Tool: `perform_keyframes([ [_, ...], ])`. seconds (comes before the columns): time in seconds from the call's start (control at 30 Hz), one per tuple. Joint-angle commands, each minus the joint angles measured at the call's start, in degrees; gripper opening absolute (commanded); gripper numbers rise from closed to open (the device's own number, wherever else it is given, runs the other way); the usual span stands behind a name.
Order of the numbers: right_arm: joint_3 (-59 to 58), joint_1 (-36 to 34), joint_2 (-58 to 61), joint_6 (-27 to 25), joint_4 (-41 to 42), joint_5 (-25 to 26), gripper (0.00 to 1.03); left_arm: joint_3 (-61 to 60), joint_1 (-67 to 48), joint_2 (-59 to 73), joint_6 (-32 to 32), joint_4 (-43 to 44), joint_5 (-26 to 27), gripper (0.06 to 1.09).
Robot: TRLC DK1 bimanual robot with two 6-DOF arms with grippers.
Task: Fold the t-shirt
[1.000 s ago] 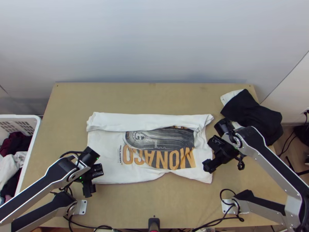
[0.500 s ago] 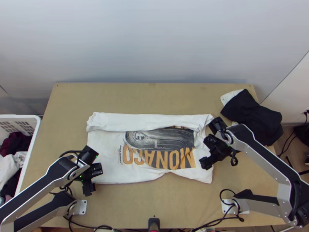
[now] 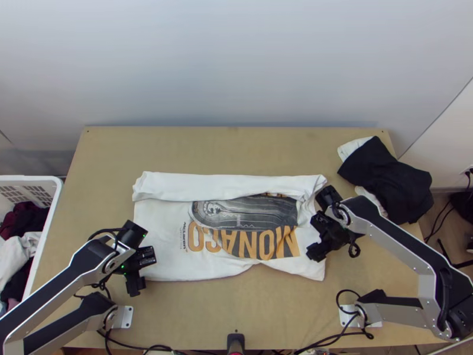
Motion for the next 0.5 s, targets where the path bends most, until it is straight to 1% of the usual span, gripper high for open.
perform_keyframes([
  [0.0,-1.4,0.1,-1.2,0.5,1.4,0.4,0.5,-1.2,0.9,0.3,0.7,1.7,0.0,1.0],
  [0.17,-1.6,0.1,-1.3,0.4,2.4,-0.2,0.35,-1.6,1.0,0.4,1.3,2.6,0.0,0.99],
  [0.3,-1.5,0.1,-1.3,-0.1,3.5,-1.7,0.18,-1.6,2.0,0.3,2.4,2.6,0.0,0.97],
  [0.4,-1.3,0.1,-1.4,-0.5,3.8,-1.8,0.07,-1.7,2.6,0.1,3.2,2.6,0.0,0.89],
  [0.47,-1.2,0.1,-1.7,-0.6,3.8,-2.1,0.03,-1.4,2.7,-0.9,3.5,2.1,0.1,0.83],
])
